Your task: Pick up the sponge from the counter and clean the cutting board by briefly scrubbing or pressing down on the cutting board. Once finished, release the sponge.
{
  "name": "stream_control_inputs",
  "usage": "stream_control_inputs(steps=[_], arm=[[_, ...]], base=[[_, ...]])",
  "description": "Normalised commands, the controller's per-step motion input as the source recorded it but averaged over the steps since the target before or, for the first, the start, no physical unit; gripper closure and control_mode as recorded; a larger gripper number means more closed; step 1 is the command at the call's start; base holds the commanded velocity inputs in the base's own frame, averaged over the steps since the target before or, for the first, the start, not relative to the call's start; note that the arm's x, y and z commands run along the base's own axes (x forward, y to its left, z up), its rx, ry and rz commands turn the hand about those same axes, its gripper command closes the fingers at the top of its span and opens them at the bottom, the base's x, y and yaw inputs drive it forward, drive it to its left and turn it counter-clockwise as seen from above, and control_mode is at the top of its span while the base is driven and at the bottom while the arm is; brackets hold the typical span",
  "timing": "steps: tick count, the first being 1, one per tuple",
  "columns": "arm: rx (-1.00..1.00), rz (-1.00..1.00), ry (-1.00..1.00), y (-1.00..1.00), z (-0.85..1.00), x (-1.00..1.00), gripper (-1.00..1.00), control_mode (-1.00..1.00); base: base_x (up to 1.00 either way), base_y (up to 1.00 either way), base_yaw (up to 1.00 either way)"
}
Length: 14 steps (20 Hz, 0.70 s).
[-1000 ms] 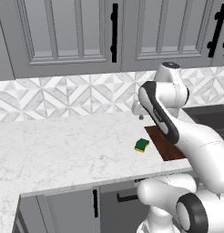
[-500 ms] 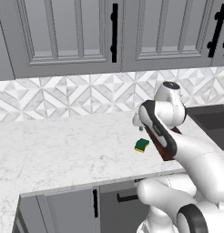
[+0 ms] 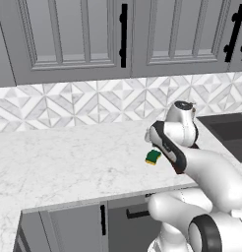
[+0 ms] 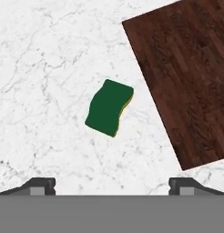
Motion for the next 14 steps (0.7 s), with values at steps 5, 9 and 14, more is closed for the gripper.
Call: stream_control_inputs(steps=[5,9,14], arm=[[0.02,-0.07,0.0,0.0,-0.34,0.3,-1.0,-1.0],[0.06,-0.08,0.05,0.0,-0.31,0.39,-1.0,-1.0],[0.16,-0.04,0.08,0.0,-0.36,0.22,-1.0,-1.0]], base=[[0.0,0.0,0.0],[0.0,0.0,0.0],[0.0,0.0,0.0]])
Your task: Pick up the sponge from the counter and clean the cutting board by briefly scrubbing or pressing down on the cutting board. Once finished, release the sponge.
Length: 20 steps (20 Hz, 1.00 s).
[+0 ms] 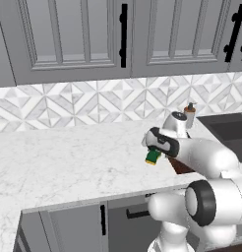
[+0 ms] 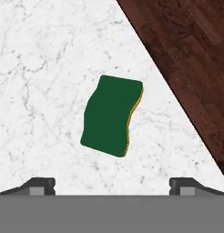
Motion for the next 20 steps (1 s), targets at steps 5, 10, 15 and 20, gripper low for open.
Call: stream_control_inputs(steps=[5,10,15,20], arm=[[0.06,0.0,0.08,0.0,-0.19,0.26,-1.0,-1.0],[0.0,0.0,0.08,0.0,-0.21,0.37,-1.0,-1.0],[0.0,0.0,0.07,0.0,-0.38,0.33,-1.0,-1.0],[0.0,0.0,0.05,0.0,-0.39,0.29,-1.0,-1.0]], base=[[0.0,0.0,0.0],[0.0,0.0,0.0],[0.0,0.0,0.0],[0.0,0.0,0.0]])
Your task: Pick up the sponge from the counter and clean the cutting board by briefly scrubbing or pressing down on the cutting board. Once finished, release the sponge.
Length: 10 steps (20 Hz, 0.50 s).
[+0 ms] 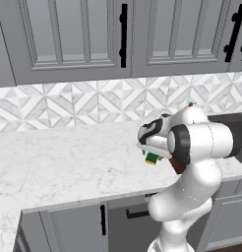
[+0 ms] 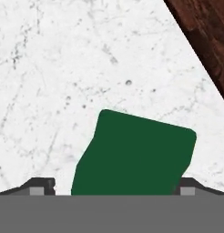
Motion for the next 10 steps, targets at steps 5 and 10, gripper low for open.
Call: stream_control_inputs(steps=[5,10], arm=[[-0.02,0.0,0.03,0.0,-0.27,0.39,-1.0,-1.0],[0.0,0.0,0.01,0.0,-0.42,0.18,-1.0,-1.0]], base=[[0.0,0.0,0.0],[0.0,0.0,0.0]])
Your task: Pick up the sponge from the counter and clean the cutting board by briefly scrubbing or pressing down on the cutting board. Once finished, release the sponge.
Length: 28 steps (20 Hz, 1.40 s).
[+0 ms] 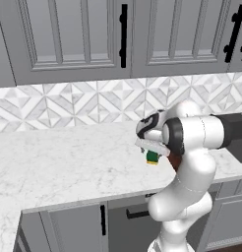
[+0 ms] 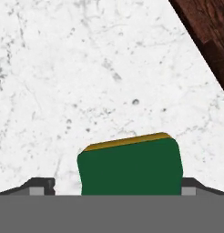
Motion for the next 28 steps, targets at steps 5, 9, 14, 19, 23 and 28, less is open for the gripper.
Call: stream_control_inputs(steps=[5,9,14,19,23,28], arm=[[-0.01,0.04,0.01,0.01,-0.75,-0.01,1.0,-1.0],[0.0,0.1,0.01,0.06,-0.74,-0.09,1.0,-1.0],[0.01,0.1,-0.02,0.02,-0.49,-0.37,1.0,-1.0],[0.0,0.0,-0.06,0.0,-0.34,-0.11,1.0,-1.0],[0.0,0.01,-0.02,0.0,0.49,0.0,1.0,-1.0],[0.0,0.13,-0.03,-0.19,0.98,-0.05,1.0,-1.0]], base=[[0.0,0.0,0.0],[0.0,0.0,0.0],[0.0,0.0,0.0],[0.0,0.0,0.0],[0.0,0.0,0.0],[0.0,0.0,0.0]])
